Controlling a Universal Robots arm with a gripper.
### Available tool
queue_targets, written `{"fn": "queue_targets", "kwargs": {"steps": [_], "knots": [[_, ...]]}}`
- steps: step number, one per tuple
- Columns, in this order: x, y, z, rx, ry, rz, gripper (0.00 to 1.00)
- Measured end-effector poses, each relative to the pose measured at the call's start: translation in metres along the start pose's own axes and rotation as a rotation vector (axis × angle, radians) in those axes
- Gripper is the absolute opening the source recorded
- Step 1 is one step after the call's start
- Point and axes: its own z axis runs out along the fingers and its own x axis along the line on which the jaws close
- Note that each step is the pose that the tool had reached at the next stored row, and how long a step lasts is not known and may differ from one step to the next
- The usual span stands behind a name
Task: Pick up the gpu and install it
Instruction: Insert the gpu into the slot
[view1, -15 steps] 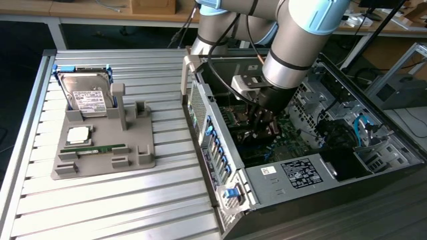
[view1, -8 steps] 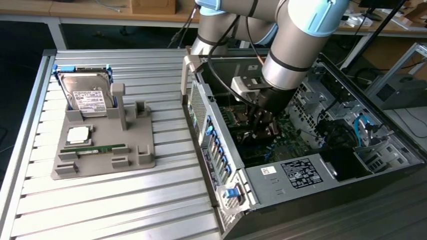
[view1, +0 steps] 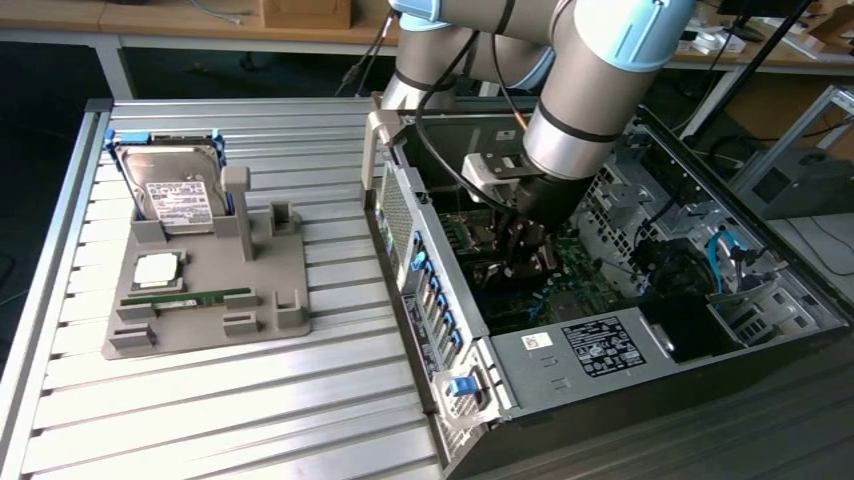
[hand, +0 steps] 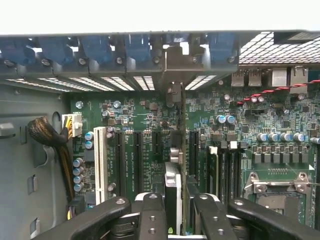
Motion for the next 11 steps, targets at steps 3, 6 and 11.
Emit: {"fn": "queue_targets", "kwargs": {"steps": [3,6,11], "knots": [[0.0,0.0,0.0,-0.0001,0.0007,0.0,0.27],[-0.0004,0.0,0.0002,0.0007,0.0361,0.001,0.27],[-0.003,-0.0005,0.0,0.0005,0.0399,0.001,0.27]]}}
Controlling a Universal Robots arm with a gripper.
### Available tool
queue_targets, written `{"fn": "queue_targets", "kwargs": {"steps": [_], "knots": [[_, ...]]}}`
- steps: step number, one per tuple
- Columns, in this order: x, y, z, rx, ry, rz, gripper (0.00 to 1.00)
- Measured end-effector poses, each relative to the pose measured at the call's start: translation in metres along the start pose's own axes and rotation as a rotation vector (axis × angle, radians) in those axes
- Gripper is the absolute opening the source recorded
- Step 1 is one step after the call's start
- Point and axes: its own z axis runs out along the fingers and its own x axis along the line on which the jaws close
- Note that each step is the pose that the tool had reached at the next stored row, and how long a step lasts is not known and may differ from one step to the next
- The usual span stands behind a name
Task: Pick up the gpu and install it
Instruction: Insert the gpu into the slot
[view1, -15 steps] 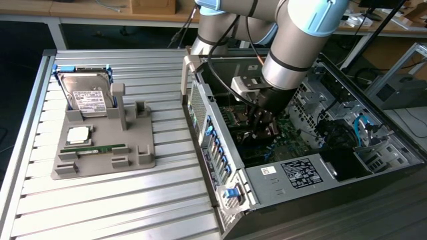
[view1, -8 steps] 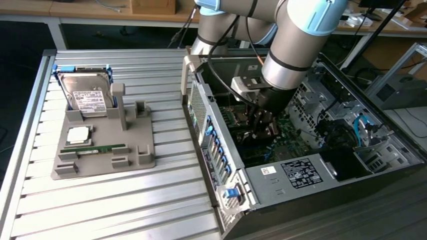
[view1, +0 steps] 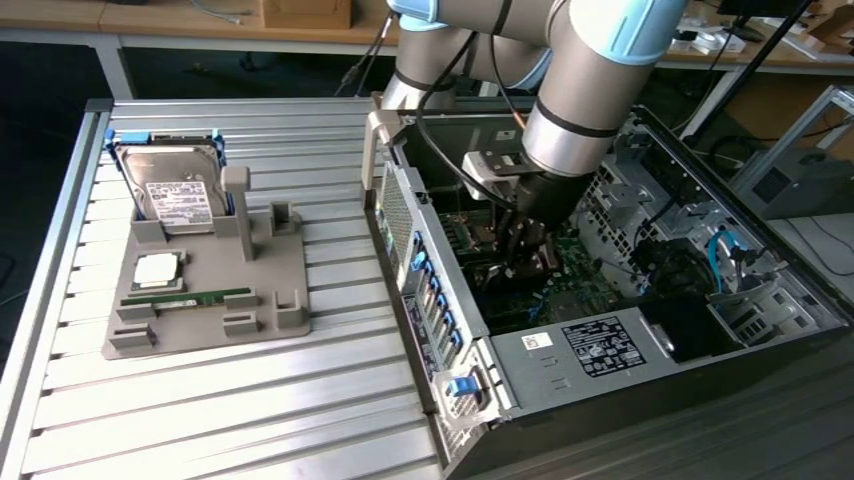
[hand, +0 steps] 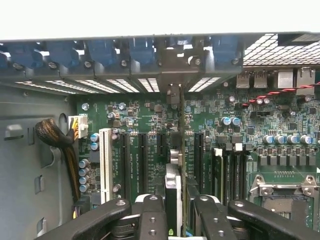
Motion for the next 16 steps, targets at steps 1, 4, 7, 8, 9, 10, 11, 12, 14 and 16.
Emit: {"fn": "queue_targets", "kwargs": {"steps": [1,4,7,8,9,10,11,12,14,16], "knots": [[-0.0006,-0.0001,0.0,-0.0002,0.0001,0.0,0.27],[-0.0026,-0.0004,0.0,-0.0003,0.0,0.0,0.27],[-0.0035,-0.0004,0.0,-0.0003,-0.0001,0.0,0.27],[-0.0036,-0.0004,0.0,-0.0003,0.0001,0.0,0.27],[-0.0036,-0.0004,0.0001,-0.0004,0.0003,0.0,0.27],[-0.0037,-0.0003,0.0005,-0.0004,0.0002,0.0,0.27],[-0.0036,-0.0003,0.0006,-0.0005,0.0002,0.0,0.27],[-0.0036,-0.0003,0.0007,-0.0004,0.0002,0.0,0.27],[-0.0037,-0.0003,0.0008,-0.0003,0.0,0.0,0.27],[-0.0037,-0.0004,0.0008,0.0,-0.0004,0.0,0.27]]}}
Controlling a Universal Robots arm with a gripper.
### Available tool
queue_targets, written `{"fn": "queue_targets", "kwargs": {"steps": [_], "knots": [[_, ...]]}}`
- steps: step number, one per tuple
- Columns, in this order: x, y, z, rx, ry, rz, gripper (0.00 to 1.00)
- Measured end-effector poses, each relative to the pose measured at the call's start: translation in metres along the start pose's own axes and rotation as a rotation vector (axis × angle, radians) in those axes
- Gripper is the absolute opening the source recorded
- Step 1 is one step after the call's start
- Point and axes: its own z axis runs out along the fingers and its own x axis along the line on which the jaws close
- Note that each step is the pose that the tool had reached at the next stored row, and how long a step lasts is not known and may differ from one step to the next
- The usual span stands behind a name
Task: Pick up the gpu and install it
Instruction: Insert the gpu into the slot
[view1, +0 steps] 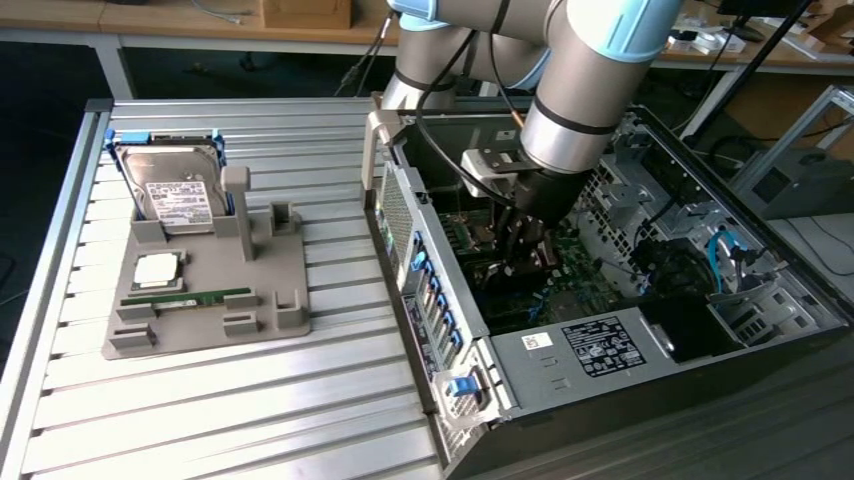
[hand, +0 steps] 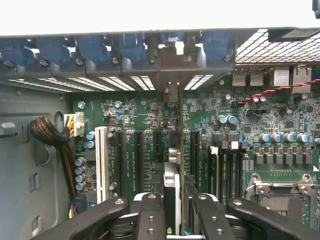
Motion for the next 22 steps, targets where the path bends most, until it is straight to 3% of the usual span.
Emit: {"fn": "queue_targets", "kwargs": {"steps": [22], "knots": [[0.0001,0.0,-0.001,0.0004,0.0022,0.0,0.27]]}}
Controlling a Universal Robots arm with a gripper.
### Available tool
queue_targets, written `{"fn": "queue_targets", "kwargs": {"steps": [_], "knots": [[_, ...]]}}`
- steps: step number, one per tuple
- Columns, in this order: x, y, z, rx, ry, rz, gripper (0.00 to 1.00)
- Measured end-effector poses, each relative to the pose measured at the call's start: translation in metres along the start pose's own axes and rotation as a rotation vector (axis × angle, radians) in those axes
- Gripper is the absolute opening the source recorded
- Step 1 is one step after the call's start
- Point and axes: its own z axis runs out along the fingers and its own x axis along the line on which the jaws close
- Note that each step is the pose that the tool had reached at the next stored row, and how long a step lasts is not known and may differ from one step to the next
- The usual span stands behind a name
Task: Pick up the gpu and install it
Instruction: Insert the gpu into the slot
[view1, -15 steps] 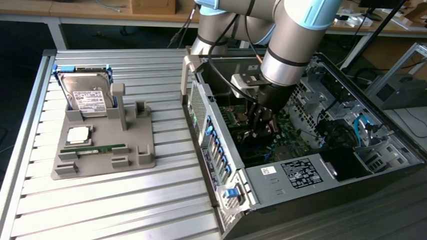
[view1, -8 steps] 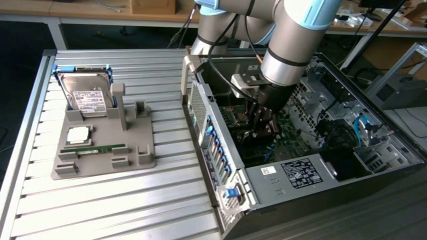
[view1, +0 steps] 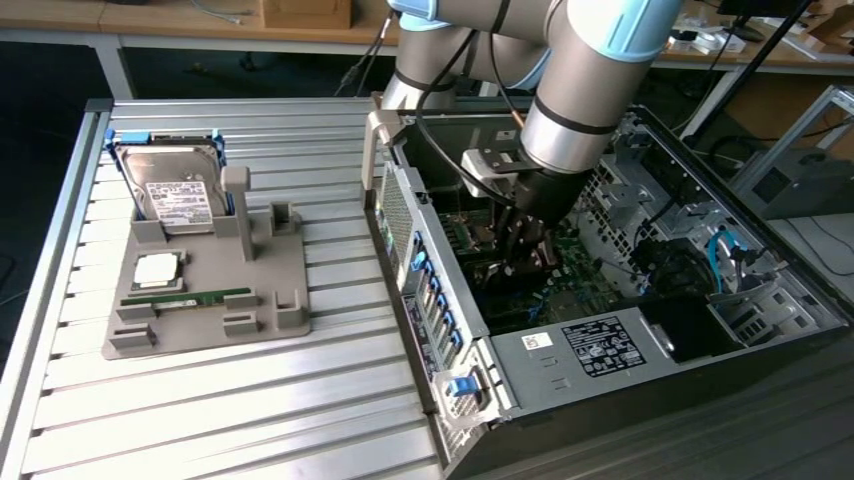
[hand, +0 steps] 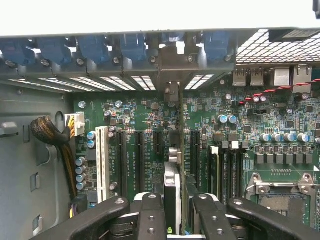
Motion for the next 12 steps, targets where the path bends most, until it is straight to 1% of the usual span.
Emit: {"fn": "queue_targets", "kwargs": {"steps": [8,11,12], "knots": [[0.0,0.0001,0.0009,0.0001,0.0,0.0,0.27],[-0.0001,0.0004,-0.0005,0.0018,-0.0008,0.0,0.27],[0.0001,0.0005,-0.0014,0.0018,-0.0002,0.0,0.27]]}}
